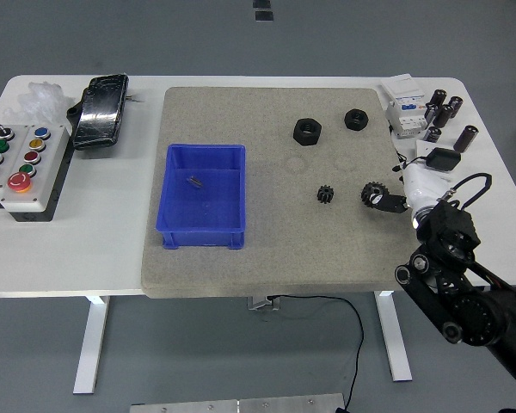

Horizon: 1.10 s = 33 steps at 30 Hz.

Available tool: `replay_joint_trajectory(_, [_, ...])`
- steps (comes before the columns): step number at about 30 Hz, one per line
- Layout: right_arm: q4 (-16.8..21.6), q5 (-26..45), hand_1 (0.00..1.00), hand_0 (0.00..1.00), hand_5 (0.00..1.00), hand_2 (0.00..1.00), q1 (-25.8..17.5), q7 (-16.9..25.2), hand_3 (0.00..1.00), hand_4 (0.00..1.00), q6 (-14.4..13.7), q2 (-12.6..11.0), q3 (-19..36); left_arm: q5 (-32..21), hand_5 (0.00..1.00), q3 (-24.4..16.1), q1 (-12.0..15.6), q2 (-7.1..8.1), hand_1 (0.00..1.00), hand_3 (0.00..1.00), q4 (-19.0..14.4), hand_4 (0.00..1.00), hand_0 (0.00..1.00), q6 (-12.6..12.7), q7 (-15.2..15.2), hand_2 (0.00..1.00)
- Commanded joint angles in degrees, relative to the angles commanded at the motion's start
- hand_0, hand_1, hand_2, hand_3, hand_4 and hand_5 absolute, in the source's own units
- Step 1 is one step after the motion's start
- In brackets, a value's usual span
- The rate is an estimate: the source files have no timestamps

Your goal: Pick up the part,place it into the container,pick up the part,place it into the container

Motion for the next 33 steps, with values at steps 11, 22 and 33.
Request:
replay_joint_trajectory(11, [-4.4, 2.6, 0.442, 0.221, 0.592, 0.742, 3.0, 0.0, 0.799, 0.970, -0.3, 0.8, -4.5, -0.2, 0.408, 0.2, -0.1, -0.23, 0.568, 0.643, 0.0, 0.654, 0.667, 0.0, 0.1, 0.528])
replay_joint_trajectory(22, [-6.0, 3.4, 0.393, 0.199, 0.237, 0.503, 3.7, 0.0, 0.651, 0.196, -0.9, 0.6, -6.3, -0.4, 0.410, 0.4, -0.2, -0.26, 0.569, 0.644, 0.0, 0.650, 0.667, 0.0, -0.2, 0.529])
replay_joint_trajectory(33, [-5.4, 1.0, 0.342, 0.162, 0.002, 0.365, 4.0, 0.0, 0.535, 0.002, -2.2, 0.1, -7.9, -0.6, 0.416, 0.5, -0.2, -0.34, 0.569, 0.647, 0.0, 0.646, 0.667, -0.1, -0.4, 0.530])
